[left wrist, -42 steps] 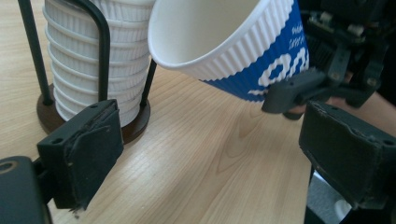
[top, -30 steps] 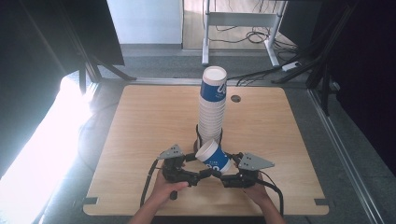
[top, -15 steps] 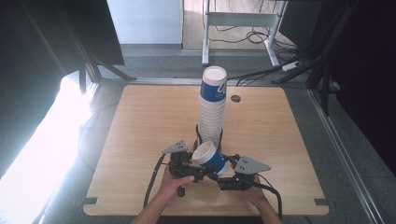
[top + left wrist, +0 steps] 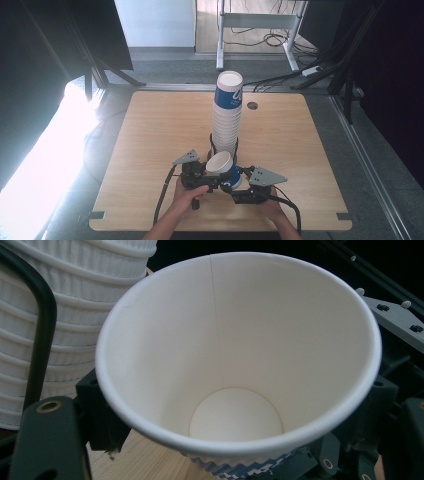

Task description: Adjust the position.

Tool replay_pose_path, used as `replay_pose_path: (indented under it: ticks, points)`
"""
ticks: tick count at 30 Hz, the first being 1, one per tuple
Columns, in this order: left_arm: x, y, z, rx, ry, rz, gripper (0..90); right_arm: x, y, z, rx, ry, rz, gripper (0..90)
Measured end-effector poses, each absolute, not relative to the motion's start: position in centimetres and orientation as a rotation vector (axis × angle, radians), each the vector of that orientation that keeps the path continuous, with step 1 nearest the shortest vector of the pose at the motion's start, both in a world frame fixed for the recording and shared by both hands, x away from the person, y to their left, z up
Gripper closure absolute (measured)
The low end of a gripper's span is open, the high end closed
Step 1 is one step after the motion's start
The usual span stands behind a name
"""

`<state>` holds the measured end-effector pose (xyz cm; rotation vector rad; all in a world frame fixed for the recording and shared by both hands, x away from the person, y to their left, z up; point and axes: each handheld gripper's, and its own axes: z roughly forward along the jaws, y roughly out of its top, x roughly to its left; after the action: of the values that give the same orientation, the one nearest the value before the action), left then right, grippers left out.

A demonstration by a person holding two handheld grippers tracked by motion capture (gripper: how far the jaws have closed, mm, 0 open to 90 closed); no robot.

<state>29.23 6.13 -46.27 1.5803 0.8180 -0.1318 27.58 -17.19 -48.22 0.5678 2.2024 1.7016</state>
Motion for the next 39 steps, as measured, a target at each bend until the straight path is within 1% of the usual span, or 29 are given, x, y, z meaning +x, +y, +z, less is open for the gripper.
replay_pose_path:
  ticks: [9,12,14,20,27,33,37,39]
  points:
    - [29.0,6.2,-46.2,1.583,0.797,-0.109,20.7,27.6,-17.1,-47.9,0.580,2.241,1.684,26.1]
    - [28.8,6.3,-45.8,1.606,0.785,-0.062,20.9,27.6,-17.2,-47.6,0.598,2.252,1.696,21.9]
    - [28.7,6.4,-45.7,1.614,0.780,-0.054,20.9,27.7,-17.3,-47.5,0.603,2.261,1.691,21.0]
    - [28.4,6.6,-45.4,1.679,0.769,0.019,20.9,27.6,-17.5,-47.3,0.604,2.291,1.674,18.9]
    - [28.1,6.4,-44.7,1.759,0.742,0.113,20.9,27.3,-17.9,-47.0,0.603,2.294,1.663,18.7]
    - [27.9,6.1,-43.9,1.811,0.713,0.156,20.9,27.1,-18.1,-46.7,0.592,2.298,1.648,18.5]
    - [27.9,5.9,-43.7,1.849,0.691,0.160,20.9,27.0,-18.3,-46.4,0.585,2.304,1.646,18.4]
    - [27.9,5.8,-43.6,1.881,0.677,0.185,20.9,27.0,-18.4,-46.3,0.584,2.309,1.647,18.2]
